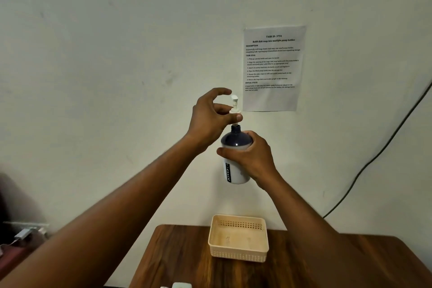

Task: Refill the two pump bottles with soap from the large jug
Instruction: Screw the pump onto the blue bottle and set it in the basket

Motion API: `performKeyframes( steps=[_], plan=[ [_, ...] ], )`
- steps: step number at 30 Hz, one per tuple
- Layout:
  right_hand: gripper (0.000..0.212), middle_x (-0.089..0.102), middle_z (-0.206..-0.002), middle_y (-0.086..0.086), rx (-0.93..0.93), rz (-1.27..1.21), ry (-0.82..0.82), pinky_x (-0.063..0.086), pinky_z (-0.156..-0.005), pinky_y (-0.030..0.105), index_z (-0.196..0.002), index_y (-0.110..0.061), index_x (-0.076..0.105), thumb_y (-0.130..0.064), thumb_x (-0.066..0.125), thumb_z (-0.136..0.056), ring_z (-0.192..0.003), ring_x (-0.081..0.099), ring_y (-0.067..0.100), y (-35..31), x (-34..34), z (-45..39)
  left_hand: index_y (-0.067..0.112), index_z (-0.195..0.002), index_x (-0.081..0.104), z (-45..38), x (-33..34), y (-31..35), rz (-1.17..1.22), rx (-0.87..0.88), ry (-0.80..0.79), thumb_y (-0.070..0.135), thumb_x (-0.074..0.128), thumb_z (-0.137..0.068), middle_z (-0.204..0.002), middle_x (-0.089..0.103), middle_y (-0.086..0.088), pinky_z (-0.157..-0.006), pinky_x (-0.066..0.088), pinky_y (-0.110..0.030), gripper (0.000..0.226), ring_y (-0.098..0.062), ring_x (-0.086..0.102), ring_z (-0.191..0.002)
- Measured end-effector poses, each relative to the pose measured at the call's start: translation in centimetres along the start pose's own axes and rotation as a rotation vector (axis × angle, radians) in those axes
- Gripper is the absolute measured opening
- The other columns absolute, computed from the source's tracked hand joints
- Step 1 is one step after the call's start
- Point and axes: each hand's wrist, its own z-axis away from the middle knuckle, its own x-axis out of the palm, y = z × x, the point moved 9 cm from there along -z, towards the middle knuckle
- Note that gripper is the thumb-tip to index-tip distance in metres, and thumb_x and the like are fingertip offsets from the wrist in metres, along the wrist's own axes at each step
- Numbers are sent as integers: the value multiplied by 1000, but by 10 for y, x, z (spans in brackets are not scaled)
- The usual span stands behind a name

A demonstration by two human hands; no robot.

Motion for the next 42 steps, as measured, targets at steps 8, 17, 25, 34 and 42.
performKeyframes(
  steps=[8, 17, 25, 34, 42],
  plan=[
    [63, 65, -101, -15, -6, 4, 25, 47, -63, 19, -112, -30, 59, -53, 91, -63, -87, 64, 7, 1, -4, 1, 26, -130, 63, 1, 5, -10, 13, -23, -6, 10, 91, -79, -89, 80, -7, -89, 62, -33, 61, -17, 79, -88],
    [65, 66, -92, -23, -2, -27, 96, 44, -60, 11, -101, -35, 60, -71, 80, -51, -80, 65, 1, 3, -9, 4, 27, -130, 63, 11, 21, -23, -16, -77, -61, 8, 91, -78, -91, 81, -7, -77, 64, -32, 62, -19, 79, -87],
    [62, 63, -91, -26, -22, 8, 97, 42, -59, 9, -98, -39, 56, -72, 77, -49, -79, 63, 0, 1, -13, 4, 28, -144, 54, 8, 21, -24, -5, -72, -80, 18, 92, -78, -103, 77, -1, -79, 61, -23, 77, -15, 75, -97],
    [58, 64, -93, -23, -17, -9, 88, 45, -60, 14, -98, -39, 57, -64, 83, -53, -80, 64, 3, -3, -19, 6, 27, -154, 45, -2, 26, -17, 32, -69, -161, 2, 91, -75, -85, 76, 3, -80, 60, -25, 95, -10, 76, -80],
    [63, 69, -97, -18, -12, -37, 88, 51, -64, 20, -104, -35, 63, -61, 86, -51, -83, 67, 2, -8, -25, 4, 30, -163, 31, -4, 30, -5, 70, -49, -320, 4, 84, -85, -112, 77, -6, -97, 60, -32, 97, -21, 74, -105]
  ],
)
